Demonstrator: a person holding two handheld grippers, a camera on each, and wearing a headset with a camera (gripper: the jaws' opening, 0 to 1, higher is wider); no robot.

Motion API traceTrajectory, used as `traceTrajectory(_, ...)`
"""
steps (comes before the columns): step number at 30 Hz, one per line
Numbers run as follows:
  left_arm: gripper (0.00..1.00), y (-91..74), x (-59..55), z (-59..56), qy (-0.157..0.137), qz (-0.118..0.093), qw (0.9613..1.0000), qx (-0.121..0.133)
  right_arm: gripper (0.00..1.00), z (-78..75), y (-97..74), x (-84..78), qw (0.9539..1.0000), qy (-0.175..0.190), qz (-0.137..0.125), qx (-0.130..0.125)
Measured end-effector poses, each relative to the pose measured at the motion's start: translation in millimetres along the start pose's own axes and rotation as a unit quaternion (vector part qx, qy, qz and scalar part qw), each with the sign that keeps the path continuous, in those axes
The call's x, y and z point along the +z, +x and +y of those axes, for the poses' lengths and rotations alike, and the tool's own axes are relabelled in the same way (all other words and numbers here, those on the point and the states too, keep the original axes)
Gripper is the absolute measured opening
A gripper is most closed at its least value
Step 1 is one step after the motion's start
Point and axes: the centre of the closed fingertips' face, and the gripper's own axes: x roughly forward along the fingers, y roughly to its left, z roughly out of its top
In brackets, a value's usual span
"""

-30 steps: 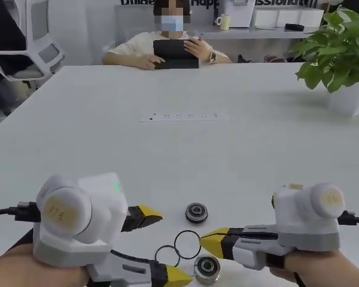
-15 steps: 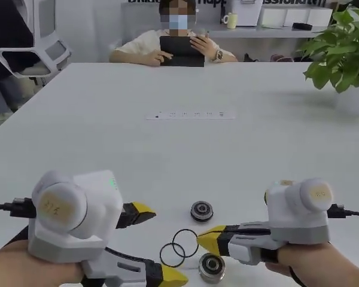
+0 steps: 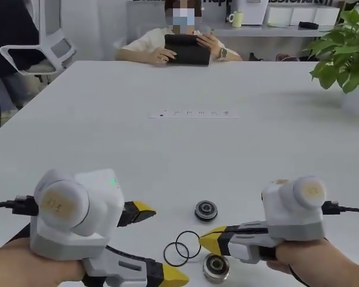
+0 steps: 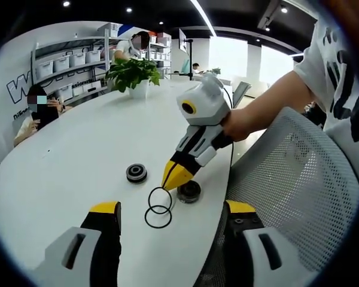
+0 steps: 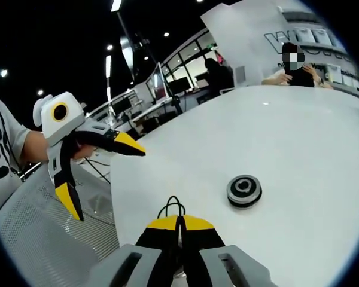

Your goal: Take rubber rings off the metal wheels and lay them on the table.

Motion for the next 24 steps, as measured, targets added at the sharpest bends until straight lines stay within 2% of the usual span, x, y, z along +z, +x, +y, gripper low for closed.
traceTrajectory(14, 0.67, 1.1, -3.9, 1.0, -0.003, 0.005, 1.0000, 0.000, 0.00, -9.1, 6.8, -6.7, 0.9997, 0.006, 0.020, -0.011)
traceTrajectory(24, 0.67, 2.3, -4.7, 1.7, -0.001, 0.008, 1.0000, 0.000, 0.00, -16.8, 6.4, -6.9, 0.9994, 0.006, 0.022, -0.025)
